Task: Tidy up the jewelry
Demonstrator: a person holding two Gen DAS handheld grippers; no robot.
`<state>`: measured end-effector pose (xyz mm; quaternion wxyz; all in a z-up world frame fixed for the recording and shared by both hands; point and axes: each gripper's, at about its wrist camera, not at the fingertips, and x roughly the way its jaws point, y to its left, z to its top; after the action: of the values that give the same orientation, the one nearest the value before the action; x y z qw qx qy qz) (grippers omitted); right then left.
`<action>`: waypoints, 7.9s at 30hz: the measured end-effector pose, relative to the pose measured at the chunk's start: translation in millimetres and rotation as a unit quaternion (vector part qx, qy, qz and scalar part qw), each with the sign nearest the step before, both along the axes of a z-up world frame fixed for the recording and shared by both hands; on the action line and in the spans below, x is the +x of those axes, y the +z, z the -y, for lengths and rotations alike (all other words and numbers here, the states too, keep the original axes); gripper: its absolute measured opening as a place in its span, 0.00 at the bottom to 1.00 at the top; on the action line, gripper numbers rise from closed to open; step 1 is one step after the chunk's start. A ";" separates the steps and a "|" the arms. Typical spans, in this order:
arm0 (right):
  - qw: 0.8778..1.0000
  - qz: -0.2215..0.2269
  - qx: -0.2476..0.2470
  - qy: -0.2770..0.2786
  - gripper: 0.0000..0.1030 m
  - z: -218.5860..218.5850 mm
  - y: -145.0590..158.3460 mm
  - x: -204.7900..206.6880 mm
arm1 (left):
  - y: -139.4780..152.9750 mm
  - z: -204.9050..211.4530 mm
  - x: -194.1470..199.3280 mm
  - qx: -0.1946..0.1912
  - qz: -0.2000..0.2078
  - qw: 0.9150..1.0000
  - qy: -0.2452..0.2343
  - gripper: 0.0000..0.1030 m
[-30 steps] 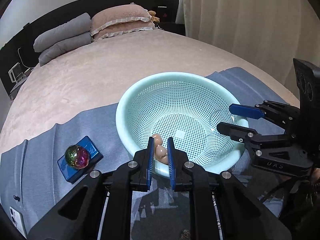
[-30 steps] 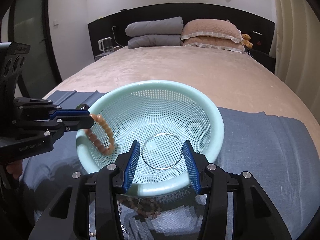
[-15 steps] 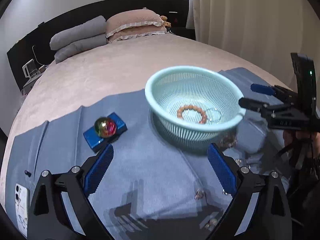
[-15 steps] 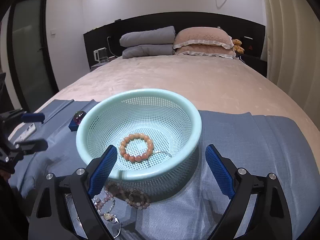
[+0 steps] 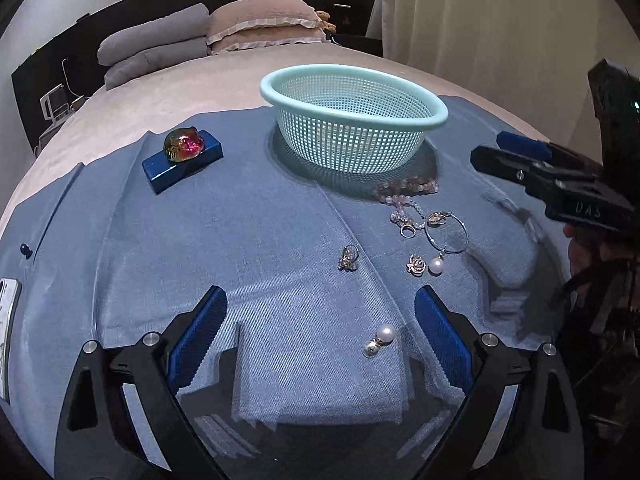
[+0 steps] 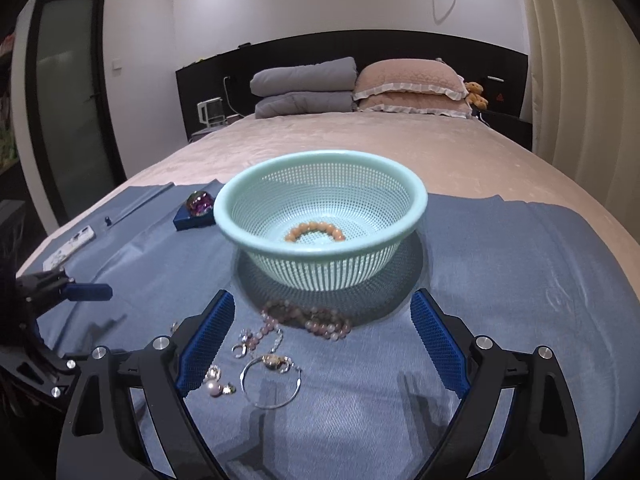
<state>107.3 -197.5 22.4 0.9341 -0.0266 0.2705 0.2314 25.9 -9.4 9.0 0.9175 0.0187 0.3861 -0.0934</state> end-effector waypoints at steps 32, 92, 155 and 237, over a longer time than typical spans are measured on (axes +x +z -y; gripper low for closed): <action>0.989 -0.053 -0.059 0.126 0.36 -60.9 -53.9 -33.8 | -30.6 24.2 -19.4 0.004 0.028 0.998 -0.064 0.52; 0.992 0.051 -0.027 0.110 0.20 -17.3 69.8 17.9 | 73.6 20.4 41.6 0.041 0.040 0.989 -0.138 0.11; 0.999 -0.010 0.032 -0.041 0.84 23.5 32.9 55.9 | 47.7 -14.0 82.3 0.017 0.006 1.000 -0.013 0.94; 0.999 -0.009 -0.048 -0.017 0.04 6.3 75.1 95.3 | 77.9 11.4 144.6 0.011 0.012 0.999 -0.038 0.10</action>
<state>202.6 -203.9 97.5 0.9329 -0.0646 0.2904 0.2027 170.5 -20.9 86.9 0.9178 0.0443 0.3747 -0.1235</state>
